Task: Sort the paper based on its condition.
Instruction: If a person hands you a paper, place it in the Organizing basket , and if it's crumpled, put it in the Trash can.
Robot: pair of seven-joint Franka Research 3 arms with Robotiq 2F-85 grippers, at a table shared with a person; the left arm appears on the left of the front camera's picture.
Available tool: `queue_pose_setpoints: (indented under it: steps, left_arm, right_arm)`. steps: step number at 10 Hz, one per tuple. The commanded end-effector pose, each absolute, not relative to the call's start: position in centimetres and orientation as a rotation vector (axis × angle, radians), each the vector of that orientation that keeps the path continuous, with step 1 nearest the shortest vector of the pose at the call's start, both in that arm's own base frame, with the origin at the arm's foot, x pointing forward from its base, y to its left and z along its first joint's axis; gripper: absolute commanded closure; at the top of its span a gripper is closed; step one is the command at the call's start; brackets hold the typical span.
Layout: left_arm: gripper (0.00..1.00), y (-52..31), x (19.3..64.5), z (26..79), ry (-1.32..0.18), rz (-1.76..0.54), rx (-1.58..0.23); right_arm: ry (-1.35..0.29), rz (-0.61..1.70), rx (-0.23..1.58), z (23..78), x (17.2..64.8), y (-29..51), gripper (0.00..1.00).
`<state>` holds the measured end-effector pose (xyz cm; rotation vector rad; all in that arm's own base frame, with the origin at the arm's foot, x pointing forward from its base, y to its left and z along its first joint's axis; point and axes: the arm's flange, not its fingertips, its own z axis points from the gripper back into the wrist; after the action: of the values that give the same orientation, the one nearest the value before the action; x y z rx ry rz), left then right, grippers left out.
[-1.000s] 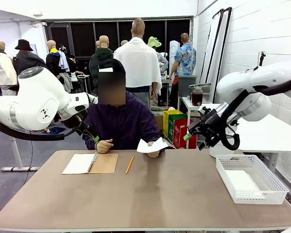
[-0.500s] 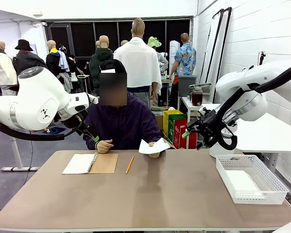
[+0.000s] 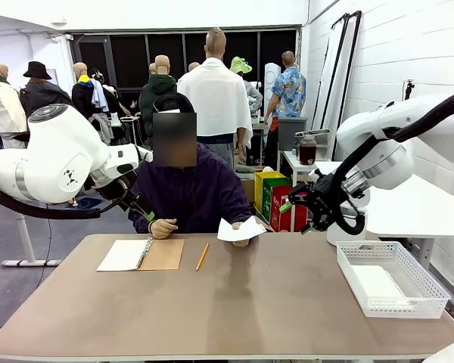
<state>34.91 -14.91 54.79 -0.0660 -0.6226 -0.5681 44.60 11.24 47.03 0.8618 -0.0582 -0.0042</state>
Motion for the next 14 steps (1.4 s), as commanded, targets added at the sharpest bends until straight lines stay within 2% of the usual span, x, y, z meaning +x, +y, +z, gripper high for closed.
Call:
queue_pose_setpoints:
  steps: [1,6,8,14]
  left_arm:
    - [0.00,-14.9,35.0,54.8,-0.621,-0.568,-0.068]
    - [0.00,-14.9,35.0,54.8,-0.621,-0.568,-0.068]
    - [0.00,-14.9,35.0,54.8,-0.621,-0.568,-0.068]
    - [0.00,-14.9,35.0,54.8,-0.621,-0.568,-0.068]
  right_arm:
    - [0.046,-0.081,0.939,46.0,47.1,12.4,0.00]
    - [0.159,-0.190,1.020,42.8,52.0,15.1,0.00]
    - [0.243,-0.223,1.077,42.3,53.0,15.7,0.00]
    - [0.401,-0.350,1.094,39.7,56.1,17.9,0.00]
